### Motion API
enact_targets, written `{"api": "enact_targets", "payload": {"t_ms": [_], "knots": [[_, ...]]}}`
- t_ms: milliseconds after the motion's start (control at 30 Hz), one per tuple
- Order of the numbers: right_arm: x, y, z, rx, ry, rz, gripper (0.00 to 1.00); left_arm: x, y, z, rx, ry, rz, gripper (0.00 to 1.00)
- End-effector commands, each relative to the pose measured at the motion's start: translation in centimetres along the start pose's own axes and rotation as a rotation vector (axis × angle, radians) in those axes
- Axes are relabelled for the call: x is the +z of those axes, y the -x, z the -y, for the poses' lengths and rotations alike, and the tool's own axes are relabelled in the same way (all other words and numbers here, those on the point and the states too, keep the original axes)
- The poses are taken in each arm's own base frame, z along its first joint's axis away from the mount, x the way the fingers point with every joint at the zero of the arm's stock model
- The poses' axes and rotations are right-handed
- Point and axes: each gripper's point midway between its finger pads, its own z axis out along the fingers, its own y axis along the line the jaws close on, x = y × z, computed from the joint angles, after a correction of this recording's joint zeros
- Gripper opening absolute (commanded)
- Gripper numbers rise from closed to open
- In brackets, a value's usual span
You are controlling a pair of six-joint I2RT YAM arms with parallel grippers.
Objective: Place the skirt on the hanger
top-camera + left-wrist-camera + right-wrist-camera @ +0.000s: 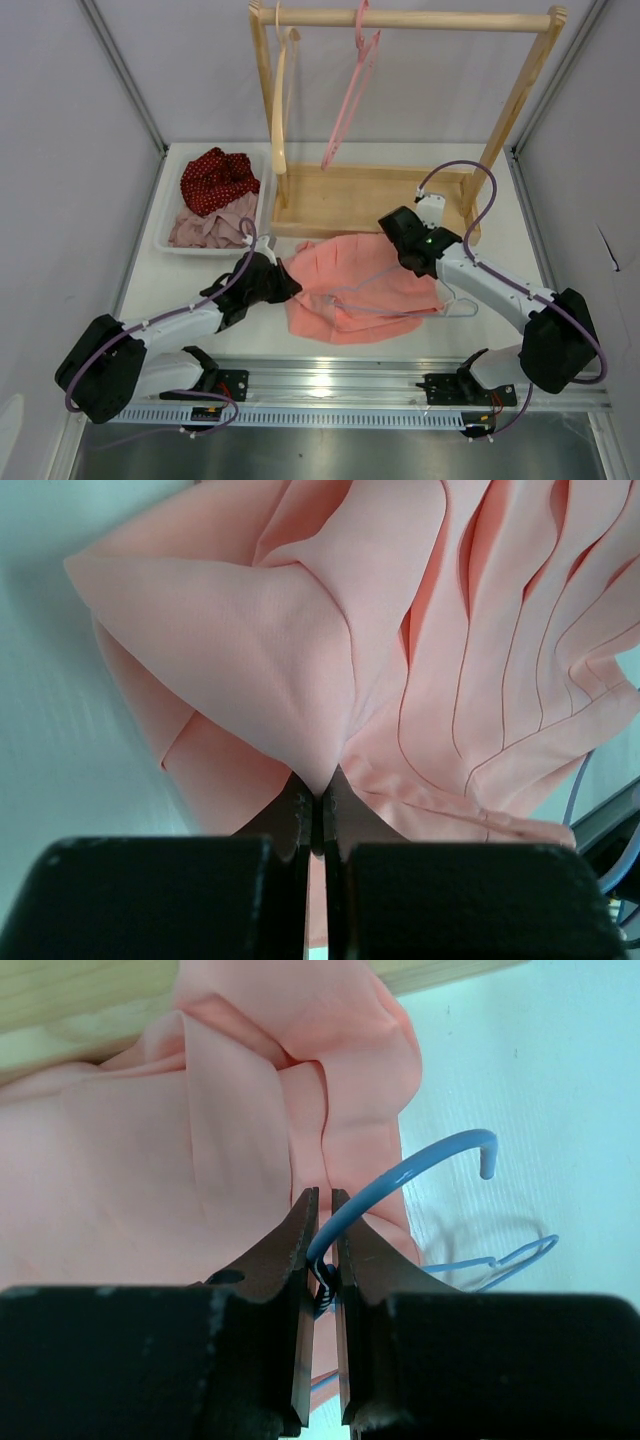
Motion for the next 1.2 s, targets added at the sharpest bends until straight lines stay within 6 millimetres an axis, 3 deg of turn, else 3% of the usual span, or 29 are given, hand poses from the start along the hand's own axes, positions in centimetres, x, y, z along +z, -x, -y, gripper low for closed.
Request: {"api": "enact_targets", "payload": {"t_ms": [0, 133, 333, 667, 767, 1167], "knots": [[0.8, 1.9, -0.1, 0.057, -0.037, 0.06, 0.0, 0.1, 0.4, 0.3, 0.025, -0.015, -0.009, 0.0], [3.0, 1.2, -0.7, 0.068, -0.067, 0.011, 0.0, 0.1, 0.5, 0.4, 0.039, -0.019, -0.014, 0.0], [4.5, 0.7, -1.6, 0.125, -0.004, -0.054, 0.0, -0.1, 0.6, 1.0, 0.056, -0.035, -0.028, 0.0], [4.8, 1.2, -2.0, 0.252, 0.124, -0.102, 0.0, -0.3, 0.0, 0.0, 0.074, 0.005, -0.056, 0.01], [5.1, 0.9, -2.2, 0.282, 0.148, -0.123, 0.0, -0.6, 0.1, 0.0, 0.081, 0.006, -0.05, 0.13], [6.4, -0.1, -1.7, 0.343, 0.124, -0.163, 0.0, -2.2, 1.8, 1.6, 0.145, -0.024, -0.027, 0.43]]}}
